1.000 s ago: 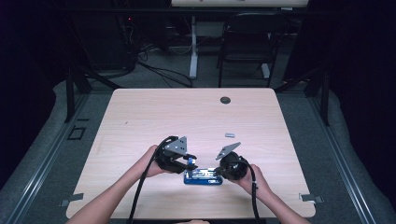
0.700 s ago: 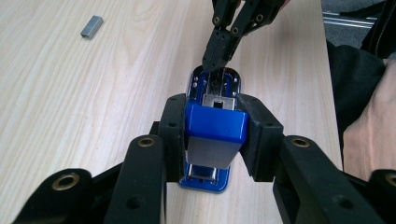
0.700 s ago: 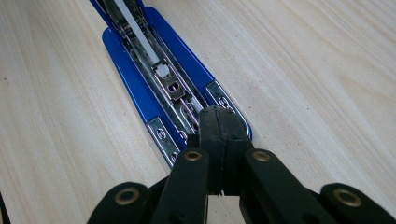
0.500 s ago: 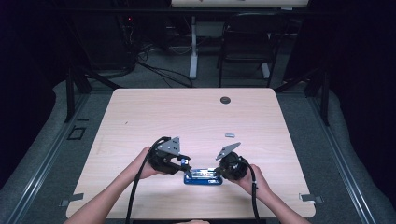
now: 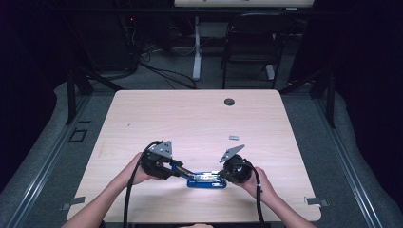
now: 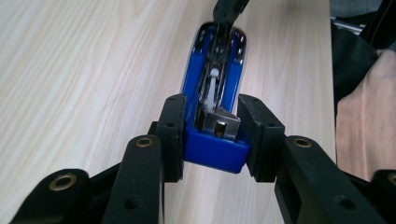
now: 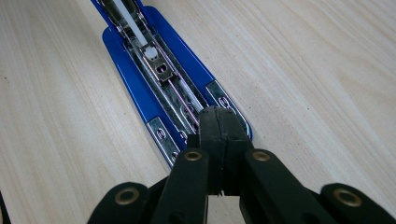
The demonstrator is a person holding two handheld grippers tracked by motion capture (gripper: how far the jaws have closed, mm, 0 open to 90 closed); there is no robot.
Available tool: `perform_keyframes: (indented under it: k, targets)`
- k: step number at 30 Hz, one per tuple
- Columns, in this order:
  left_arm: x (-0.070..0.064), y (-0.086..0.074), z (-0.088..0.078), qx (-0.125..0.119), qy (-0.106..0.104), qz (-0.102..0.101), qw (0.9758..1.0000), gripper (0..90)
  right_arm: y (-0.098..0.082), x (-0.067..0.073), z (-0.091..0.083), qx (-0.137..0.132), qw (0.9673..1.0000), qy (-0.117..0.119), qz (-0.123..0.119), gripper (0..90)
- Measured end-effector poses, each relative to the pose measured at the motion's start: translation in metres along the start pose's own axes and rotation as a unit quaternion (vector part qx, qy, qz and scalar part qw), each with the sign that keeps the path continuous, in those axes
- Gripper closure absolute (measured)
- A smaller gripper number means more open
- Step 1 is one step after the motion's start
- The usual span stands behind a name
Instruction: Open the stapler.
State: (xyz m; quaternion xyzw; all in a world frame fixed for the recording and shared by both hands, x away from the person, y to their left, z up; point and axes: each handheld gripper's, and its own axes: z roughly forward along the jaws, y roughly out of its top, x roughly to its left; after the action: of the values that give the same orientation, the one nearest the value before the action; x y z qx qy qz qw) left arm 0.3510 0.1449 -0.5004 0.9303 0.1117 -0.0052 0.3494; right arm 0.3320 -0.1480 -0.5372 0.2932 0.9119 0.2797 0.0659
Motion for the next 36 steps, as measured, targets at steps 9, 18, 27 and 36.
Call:
perform_keyframes:
  k: [9,18,27,36]
  targets:
    - [0.005,-0.009,0.001,0.001,-0.010,-0.010,0.9999,63.5,0.005,0.000,-0.001,0.014,0.9996,0.003,0.022,90.0]
    - [0.006,-0.008,-0.001,0.003,-0.012,-0.006,0.9999,63.6,0.029,0.019,0.002,-0.010,0.9998,-0.002,-0.016,90.0]
    - [0.006,-0.007,-0.001,0.005,-0.012,0.000,0.9999,63.4,0.049,0.033,0.011,-0.040,0.9978,0.043,-0.031,90.0]
    - [0.007,-0.008,-0.001,0.005,-0.011,0.002,0.9999,63.2,0.068,0.047,0.030,-0.044,0.9959,0.062,-0.049,90.0]
